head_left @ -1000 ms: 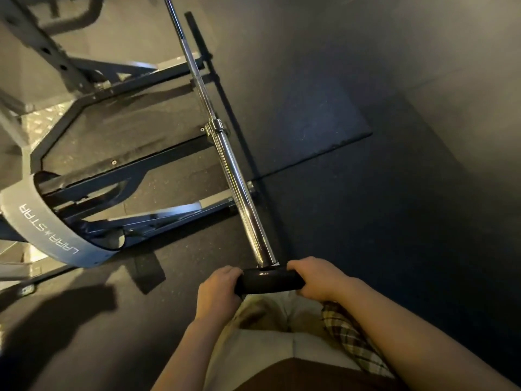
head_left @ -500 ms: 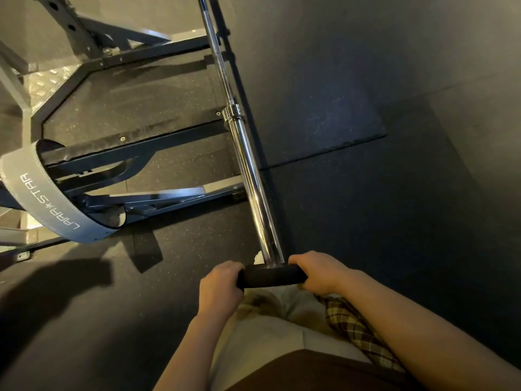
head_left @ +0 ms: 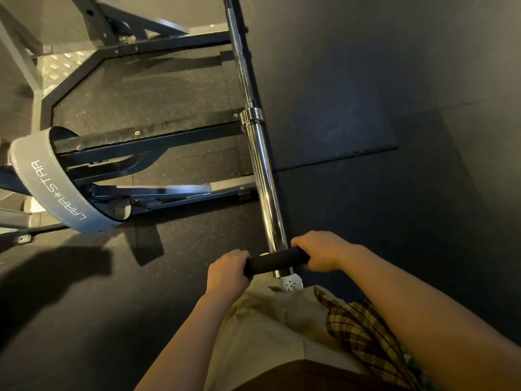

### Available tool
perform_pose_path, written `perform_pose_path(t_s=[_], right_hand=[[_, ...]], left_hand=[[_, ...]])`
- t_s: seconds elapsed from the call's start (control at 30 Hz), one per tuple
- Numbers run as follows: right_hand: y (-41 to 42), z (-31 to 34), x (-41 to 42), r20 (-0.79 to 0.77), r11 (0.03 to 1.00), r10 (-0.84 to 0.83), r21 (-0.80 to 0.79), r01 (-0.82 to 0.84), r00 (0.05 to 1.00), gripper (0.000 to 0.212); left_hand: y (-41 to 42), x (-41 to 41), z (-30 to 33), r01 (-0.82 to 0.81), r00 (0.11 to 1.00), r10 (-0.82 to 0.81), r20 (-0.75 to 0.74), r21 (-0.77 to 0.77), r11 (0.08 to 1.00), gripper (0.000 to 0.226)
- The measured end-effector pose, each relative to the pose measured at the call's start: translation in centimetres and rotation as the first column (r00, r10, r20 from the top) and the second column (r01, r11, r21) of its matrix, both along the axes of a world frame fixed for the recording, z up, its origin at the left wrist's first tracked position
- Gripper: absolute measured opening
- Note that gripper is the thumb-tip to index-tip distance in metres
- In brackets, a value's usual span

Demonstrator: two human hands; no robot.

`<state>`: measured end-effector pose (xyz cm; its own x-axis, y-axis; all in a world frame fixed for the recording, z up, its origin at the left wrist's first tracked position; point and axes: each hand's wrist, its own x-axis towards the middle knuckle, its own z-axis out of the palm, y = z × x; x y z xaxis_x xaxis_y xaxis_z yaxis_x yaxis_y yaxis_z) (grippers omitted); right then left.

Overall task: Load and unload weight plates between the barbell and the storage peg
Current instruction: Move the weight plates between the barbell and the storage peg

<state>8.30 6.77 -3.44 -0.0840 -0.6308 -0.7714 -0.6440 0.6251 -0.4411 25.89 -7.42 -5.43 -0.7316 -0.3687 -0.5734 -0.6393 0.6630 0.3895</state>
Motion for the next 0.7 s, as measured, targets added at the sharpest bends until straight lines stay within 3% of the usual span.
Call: perform_pose_path(t_s=[0.1,0.2,0.27,0.3,0.33,0.37,0.4,0.43,0.47,0.5,0.53,0.6,0.7], right_hand=[[0.1,-0.3,0.2,-0.025,0.999,-0.038,-0.022,0.037,0.999,0.025],[1.1,-0.4,0.9,-0.17,0.989,-0.096,-0.127,0.075,0.981,0.03],[2.5,-0.5,1.6,-0.184,0.936,-0.334,-0.182,0.303,0.924,0.052],[3.2,-0.5,2.0,-0.162,0.851,-0.521,-0.18,0.494,0.838,0.065],[4.0,-0.5,2.4,-0.099,0.667,-0.745,-0.153,0.729,0.66,0.071],[4.5,-0.5,2.9,-0.003,0.327,-0.945,-0.071,0.942,0.327,0.069],[4.6,-0.4,3.3,0.084,-0.098,-0.991,0.072,0.993,-0.104,0.06],[4.7,-0.5,3.7,0.105,-0.414,-0.89,0.226,0.882,-0.444,0.051],[4.7,-0.7,4.0,0.105,-0.561,-0.778,0.325,0.761,-0.619,0.046],[4.4,-1.2,4.2,0.11,-0.58,-0.746,0.377,0.722,-0.656,0.046],[3.7,-1.4,4.0,0.133,-0.541,-0.753,0.431,0.722,-0.644,0.05],[1.5,-2.3,3.3,0.145,-0.433,-0.812,0.499,0.75,-0.565,0.059],[-0.3,-5.2,1.9,0.112,-0.363,-0.888,0.422,0.831,-0.445,0.062]], left_hand=[[-0.4,-0.4,-0.4,0.004,1.0,-0.004,0.017,-0.003,1.0,0.016],[-0.1,-0.2,-1.3,-0.095,0.995,0.095,0.021,0.046,0.994,0.029],[0.3,0.3,-1.7,-0.315,0.949,0.31,0.055,0.152,0.937,0.053],[0.5,0.5,-1.7,-0.468,0.884,0.457,0.103,0.242,0.85,0.063],[0.7,0.9,-1.9,-0.638,0.765,0.621,0.171,0.331,0.695,0.068],[0.8,1.3,-2.1,-0.8,0.571,0.771,0.281,0.403,0.445,0.069],[0.9,1.6,-2.1,-0.894,0.315,0.852,0.417,0.432,0.119,0.065],[1.1,1.8,-2.2,-0.888,0.079,0.839,0.538,0.42,-0.186,0.058],[1.2,1.7,-2.1,-0.836,-0.077,0.786,0.613,0.39,-0.386,0.052],[1.4,1.3,-2.2,-0.794,-0.139,0.744,0.653,0.375,-0.478,0.052],[1.4,0.5,-2.1,-0.777,-0.139,0.73,0.669,0.384,-0.5,0.054],[1.1,-1.6,-1.7,-0.775,-0.091,0.739,0.667,0.419,-0.473,0.053],[0.5,-3.3,-0.5,-0.795,-0.065,0.731,0.68,0.408,-0.45,0.045]])
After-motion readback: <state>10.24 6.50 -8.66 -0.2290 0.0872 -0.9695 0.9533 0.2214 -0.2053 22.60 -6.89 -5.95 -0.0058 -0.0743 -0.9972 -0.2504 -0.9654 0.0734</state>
